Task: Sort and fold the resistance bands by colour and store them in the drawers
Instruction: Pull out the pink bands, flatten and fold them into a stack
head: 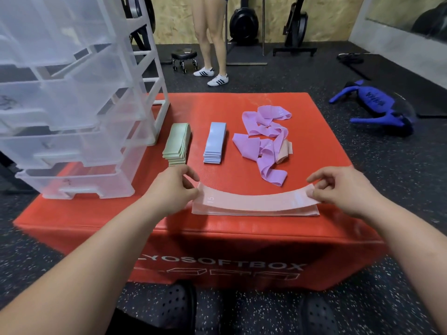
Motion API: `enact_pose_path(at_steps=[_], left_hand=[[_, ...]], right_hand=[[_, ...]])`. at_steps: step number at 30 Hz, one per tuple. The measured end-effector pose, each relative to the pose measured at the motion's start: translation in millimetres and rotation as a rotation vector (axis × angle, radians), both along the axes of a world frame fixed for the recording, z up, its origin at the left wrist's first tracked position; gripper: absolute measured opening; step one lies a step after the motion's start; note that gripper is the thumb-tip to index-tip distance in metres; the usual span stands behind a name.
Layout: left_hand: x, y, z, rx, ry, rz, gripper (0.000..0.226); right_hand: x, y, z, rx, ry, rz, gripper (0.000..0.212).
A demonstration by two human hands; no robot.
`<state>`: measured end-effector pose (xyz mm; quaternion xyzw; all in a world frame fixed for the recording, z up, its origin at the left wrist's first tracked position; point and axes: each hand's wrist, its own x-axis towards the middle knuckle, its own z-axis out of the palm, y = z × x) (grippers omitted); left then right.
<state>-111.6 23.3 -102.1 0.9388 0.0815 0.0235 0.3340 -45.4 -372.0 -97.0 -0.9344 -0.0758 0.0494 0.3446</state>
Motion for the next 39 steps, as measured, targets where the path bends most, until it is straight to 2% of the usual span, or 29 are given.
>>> enact_pose_path(at_steps=[5, 9, 12, 15, 19, 27, 32, 36, 39], left_hand=[[-3.2, -2.7, -6.9, 0.194, -0.02, -0.096, 0.017], [-2.5, -4.0, -11.9, 0.379, -0.023, -0.137, 0.013], [0.0, -4.7, -14.3, 0.444, -0.044, -0.147, 0.019], [1.9, -0.8, -13.8, 0.385, -0.059, -0.187, 0.036], [0.7, 8.4, -10.8, 0.327, 0.046, -0.424, 0.062], [5.8, 9.9, -11.1, 0.389, -0.002, -0.501, 0.06], [12.8, 12.4, -11.2, 0.349, 0.003, -0.532, 0.067], [30.6, 3.3, -10.3, 0.295, -0.049, -0.502, 0.06], [51.1, -13.8, -13.5, 0.269, -0.088, -0.489, 0.057]], right_hand=[[-5.0, 5.6, -0.7, -0.104, -0.102, 0.012, 0.023], [-8.3, 9.6, -6.2, -0.211, -0.105, 0.069, 0.023], [-6.9, 9.3, -8.0, -0.318, -0.122, 0.118, 0.025], [-4.1, 5.2, -2.3, -0.328, -0.131, 0.163, 0.032], [-6.0, 0.1, 0.4, -0.419, -0.07, 0.384, 0.059], [-3.3, -0.6, -4.2, -0.43, -0.086, 0.38, 0.053], [5.6, -0.5, -0.2, -0.393, -0.049, 0.399, 0.051], [27.5, 3.2, -3.7, -0.26, -0.154, 0.259, 0.038], [48.0, 15.2, -12.3, -0.223, -0.184, 0.183, 0.039]])
